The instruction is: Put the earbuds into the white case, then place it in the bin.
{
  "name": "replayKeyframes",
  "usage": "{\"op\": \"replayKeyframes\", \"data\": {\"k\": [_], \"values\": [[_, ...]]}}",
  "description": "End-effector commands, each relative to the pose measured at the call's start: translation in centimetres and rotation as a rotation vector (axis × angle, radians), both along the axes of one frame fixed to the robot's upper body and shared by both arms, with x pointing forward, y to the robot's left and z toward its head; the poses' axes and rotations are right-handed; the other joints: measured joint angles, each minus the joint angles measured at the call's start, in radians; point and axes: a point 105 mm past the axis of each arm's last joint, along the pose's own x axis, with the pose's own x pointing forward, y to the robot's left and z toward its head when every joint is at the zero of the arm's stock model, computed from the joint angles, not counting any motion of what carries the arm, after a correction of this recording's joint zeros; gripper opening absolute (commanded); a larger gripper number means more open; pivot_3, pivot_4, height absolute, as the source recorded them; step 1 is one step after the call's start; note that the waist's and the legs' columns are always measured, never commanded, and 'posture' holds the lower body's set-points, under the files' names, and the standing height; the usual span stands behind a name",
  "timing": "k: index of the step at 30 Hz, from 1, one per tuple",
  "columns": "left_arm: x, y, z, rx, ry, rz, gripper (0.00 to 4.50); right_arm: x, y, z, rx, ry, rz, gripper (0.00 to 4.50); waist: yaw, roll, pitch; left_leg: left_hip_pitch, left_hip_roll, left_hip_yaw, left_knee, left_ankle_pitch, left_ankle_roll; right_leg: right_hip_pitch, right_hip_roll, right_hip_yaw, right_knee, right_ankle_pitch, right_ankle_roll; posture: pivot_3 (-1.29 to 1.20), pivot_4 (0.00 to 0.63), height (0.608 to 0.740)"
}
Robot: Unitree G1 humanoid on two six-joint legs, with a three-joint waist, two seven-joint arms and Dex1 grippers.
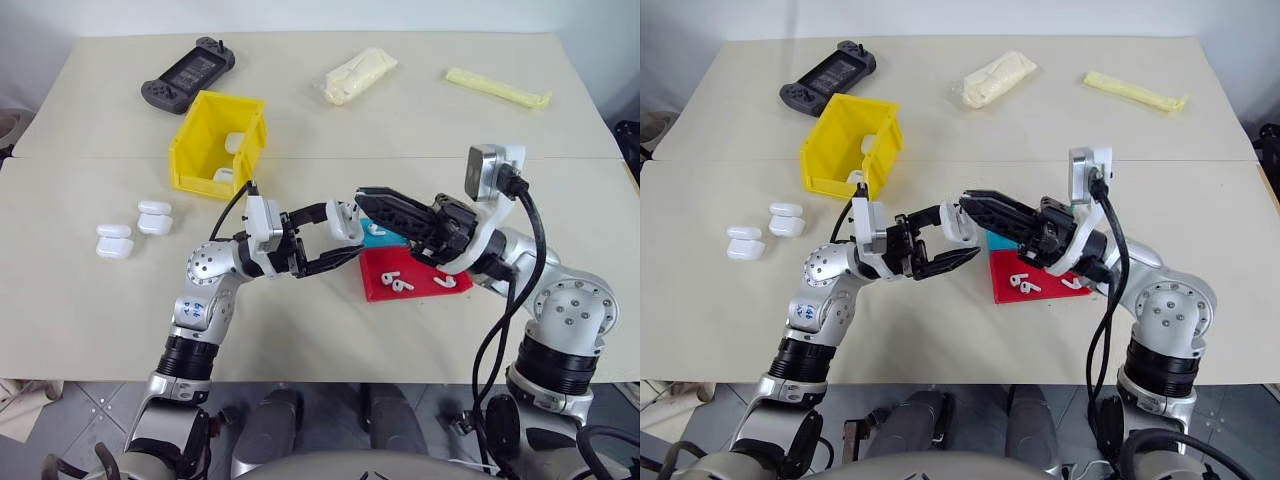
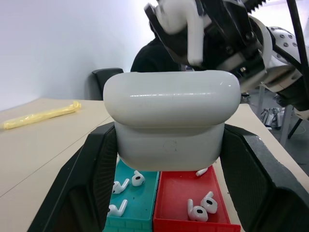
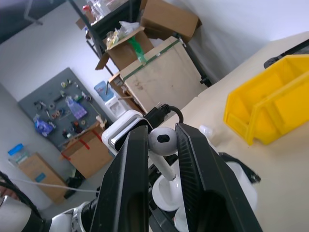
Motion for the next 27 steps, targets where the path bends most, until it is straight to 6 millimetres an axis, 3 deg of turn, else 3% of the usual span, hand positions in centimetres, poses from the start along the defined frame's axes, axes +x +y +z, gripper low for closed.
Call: {"op": "replayKeyframes", "data": {"k": [1, 19, 27], "values": [[-0.4, -0.1, 1.5, -0.022, -0.058, -0.005, 2.78, -0.5, 0.1, 0.3, 0.015, -0.025, 0.007, 0.48, -0.001, 0.0, 0.0, 0.0, 0.0, 0.0, 0.0, 0.0, 0.0, 0.0, 0.0, 0.0, 0.0, 0.0, 0.0, 0.0, 0.15, 0.74], [-0.8, 0.1, 2.0, -0.035, -0.053, 0.002, 2.78, 0.2, 0.1, -2.7, -0.035, 0.049, -0.015, 0.48, -0.011, 0.0, 0.0, 0.0, 0.0, 0.0, 0.0, 0.0, 0.0, 0.0, 0.0, 0.0, -0.001, 0.0, 0.0, 0.0, 0.15, 0.74], [-1.3, 0.1, 1.9, -0.006, -0.039, -0.033, 2.78, 0.1, -0.6, -2.7, -0.13, -0.032, -0.041, 2.99, -0.009, 0.0, 0.0, 0.0, 0.0, 0.0, 0.0, 0.0, 0.0, 0.0, 0.0, 0.0, -0.001, 0.0, 0.0, 0.0, 0.15, 0.74]]}}
